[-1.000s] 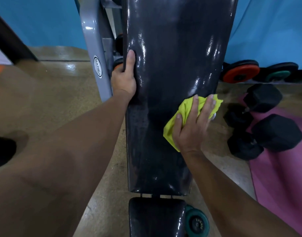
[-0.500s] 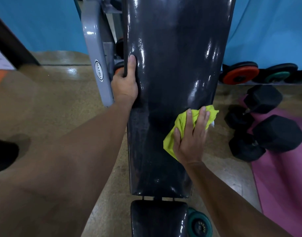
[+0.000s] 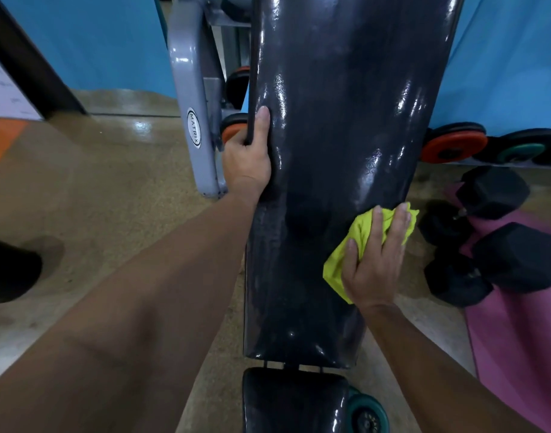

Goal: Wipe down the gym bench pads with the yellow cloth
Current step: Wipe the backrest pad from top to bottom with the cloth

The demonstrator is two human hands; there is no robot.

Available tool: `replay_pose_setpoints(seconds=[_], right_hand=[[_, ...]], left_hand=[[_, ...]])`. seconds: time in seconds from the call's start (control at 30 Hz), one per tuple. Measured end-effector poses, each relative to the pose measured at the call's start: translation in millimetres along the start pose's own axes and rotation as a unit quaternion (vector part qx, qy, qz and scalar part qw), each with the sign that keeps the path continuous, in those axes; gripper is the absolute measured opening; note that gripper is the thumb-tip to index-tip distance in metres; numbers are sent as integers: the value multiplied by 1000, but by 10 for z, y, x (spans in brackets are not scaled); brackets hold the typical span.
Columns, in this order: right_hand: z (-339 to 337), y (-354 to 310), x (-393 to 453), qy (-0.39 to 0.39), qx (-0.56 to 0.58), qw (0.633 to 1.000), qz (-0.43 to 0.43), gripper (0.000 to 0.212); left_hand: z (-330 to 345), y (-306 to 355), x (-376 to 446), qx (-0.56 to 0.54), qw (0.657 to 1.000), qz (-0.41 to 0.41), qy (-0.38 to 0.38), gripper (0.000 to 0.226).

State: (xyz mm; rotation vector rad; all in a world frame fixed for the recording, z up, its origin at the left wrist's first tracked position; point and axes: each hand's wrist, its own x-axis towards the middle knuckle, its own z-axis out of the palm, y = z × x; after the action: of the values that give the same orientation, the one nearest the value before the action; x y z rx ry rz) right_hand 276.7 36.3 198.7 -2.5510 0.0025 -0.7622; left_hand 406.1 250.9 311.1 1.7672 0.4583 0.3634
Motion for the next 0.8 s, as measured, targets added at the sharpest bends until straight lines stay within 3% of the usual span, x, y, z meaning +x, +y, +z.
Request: replay_pose_setpoints(seconds=[0.1,0.3,0.47,0.67,0.8], right_hand=[[44,-243,121,19,18,999,40,64],[27,-3,-126,-23,-10,1000,-18,61],[43,-155,122,19,27,999,35,63],[28,43,-215,-24,-10,999,-24,61],[3,-28,-92,-3,9,999,37,62]], left_hand=[[16,9,-3,1,1000,-5,7,65],[18,-25,44,4,1000,10,9,63],[24,-31,41,3,1000,-4,9,60],[19,9,49,9,1000,-2,3,59],[53,-20,25,22,1000,9,18,58]])
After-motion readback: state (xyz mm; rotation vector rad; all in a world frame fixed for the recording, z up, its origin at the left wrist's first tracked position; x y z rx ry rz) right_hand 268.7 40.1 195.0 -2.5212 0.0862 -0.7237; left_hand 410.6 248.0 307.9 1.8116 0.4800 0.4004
